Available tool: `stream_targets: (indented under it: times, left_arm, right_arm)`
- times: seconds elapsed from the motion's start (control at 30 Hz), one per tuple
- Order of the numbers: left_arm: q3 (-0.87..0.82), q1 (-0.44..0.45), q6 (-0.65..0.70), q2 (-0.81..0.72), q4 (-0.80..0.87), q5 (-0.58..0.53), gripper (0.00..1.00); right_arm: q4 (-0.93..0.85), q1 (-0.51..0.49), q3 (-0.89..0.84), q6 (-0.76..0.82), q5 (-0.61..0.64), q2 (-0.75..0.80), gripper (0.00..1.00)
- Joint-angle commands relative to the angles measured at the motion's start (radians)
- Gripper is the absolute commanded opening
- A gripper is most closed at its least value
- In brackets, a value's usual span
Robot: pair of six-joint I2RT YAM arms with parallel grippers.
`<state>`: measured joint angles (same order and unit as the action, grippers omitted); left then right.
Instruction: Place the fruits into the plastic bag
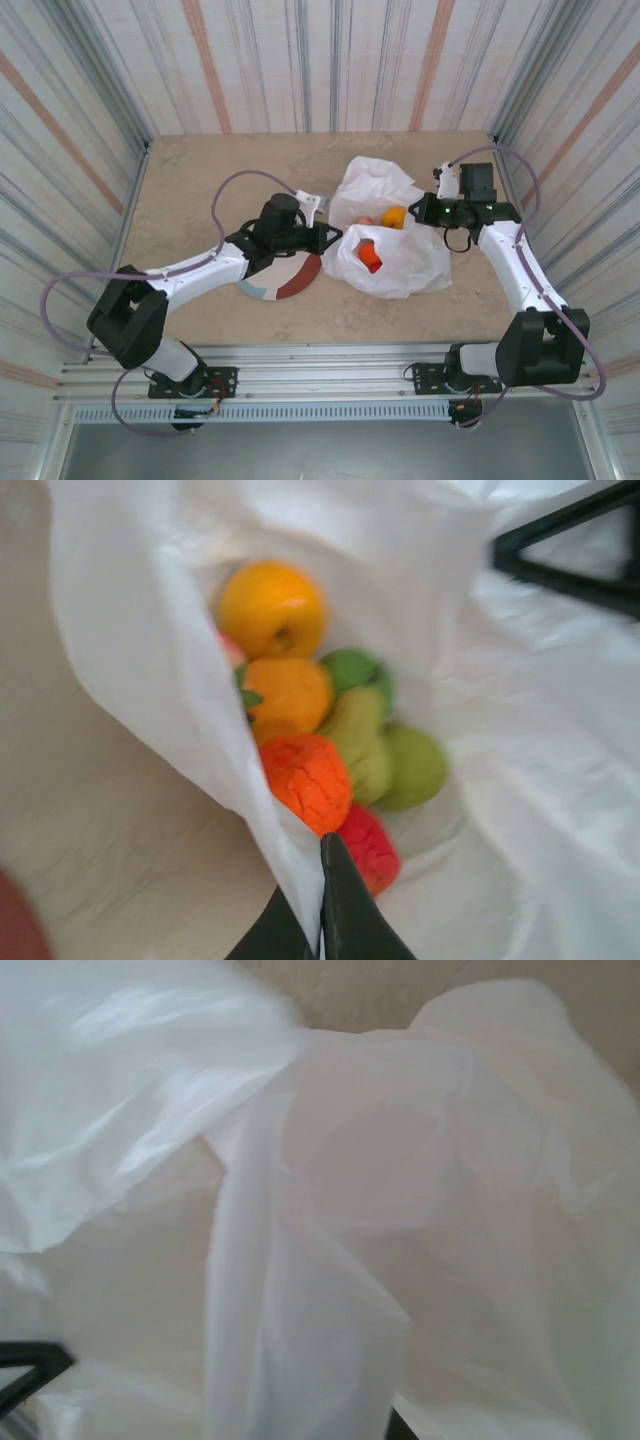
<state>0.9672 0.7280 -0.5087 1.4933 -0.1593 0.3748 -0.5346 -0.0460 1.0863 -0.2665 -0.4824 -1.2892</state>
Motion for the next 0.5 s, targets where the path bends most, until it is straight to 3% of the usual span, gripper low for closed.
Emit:
stream_targets:
  times: [0.0,0.47]
  left_arm:
    - [0.087,0.008,0.029,-0.065,-0.034,0.053,0.00]
    - [0.250,-0.011,0.100,-0.086,0.026,0.018,0.00]
  right_arm:
    - [-0.092,0.015,0.080,0.057,0.072,0.066,0.00]
    - [-0.083,0.025,0.142,0.024,0.061,0.117,0.00]
